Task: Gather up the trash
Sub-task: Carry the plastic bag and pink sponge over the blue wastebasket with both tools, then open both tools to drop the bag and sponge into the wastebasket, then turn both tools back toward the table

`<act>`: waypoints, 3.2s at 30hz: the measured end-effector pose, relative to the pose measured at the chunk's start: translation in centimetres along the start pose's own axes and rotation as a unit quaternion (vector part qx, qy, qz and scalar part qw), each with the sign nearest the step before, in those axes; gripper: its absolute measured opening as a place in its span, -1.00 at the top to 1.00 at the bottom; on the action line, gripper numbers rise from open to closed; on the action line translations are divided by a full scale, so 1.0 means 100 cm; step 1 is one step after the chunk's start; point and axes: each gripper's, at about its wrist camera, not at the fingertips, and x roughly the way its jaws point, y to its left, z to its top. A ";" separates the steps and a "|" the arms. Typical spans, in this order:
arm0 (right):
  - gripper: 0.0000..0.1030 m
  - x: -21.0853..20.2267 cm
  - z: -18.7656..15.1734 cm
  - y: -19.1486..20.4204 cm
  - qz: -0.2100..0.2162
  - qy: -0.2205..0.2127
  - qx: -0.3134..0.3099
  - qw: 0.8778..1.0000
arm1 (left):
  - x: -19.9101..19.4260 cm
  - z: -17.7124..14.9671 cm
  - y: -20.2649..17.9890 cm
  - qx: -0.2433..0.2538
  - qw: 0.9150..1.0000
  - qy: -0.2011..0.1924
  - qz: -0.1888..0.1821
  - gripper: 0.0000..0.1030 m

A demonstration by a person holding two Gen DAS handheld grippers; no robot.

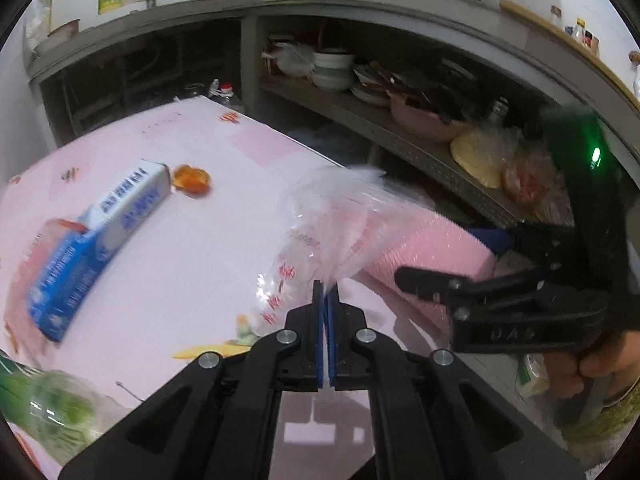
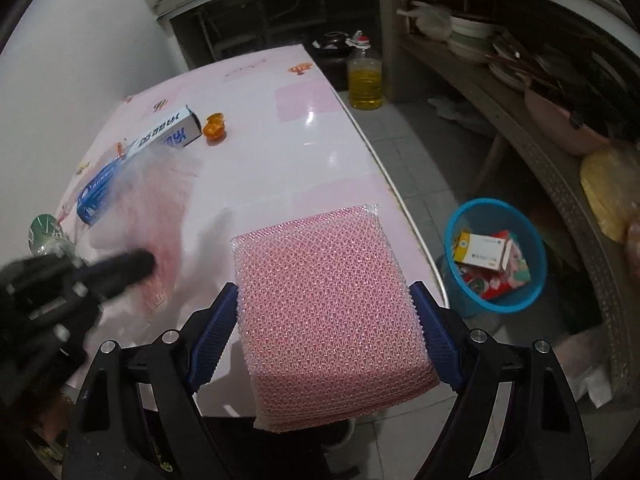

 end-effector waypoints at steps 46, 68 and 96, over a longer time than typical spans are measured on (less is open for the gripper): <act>-0.51 0.076 -0.046 -0.312 0.012 -0.018 0.435 0.900 | 0.271 0.188 -0.168 0.054 0.966 0.230 -0.101 0.97; -0.73 0.144 -0.047 -0.345 -0.037 -0.002 0.443 0.896 | 0.307 0.212 -0.162 0.025 0.975 0.195 -0.103 -0.08; -0.74 -0.026 -0.038 -0.200 0.005 -0.083 0.267 0.960 | -0.016 0.092 -0.060 0.023 0.996 -0.028 -0.076 -0.60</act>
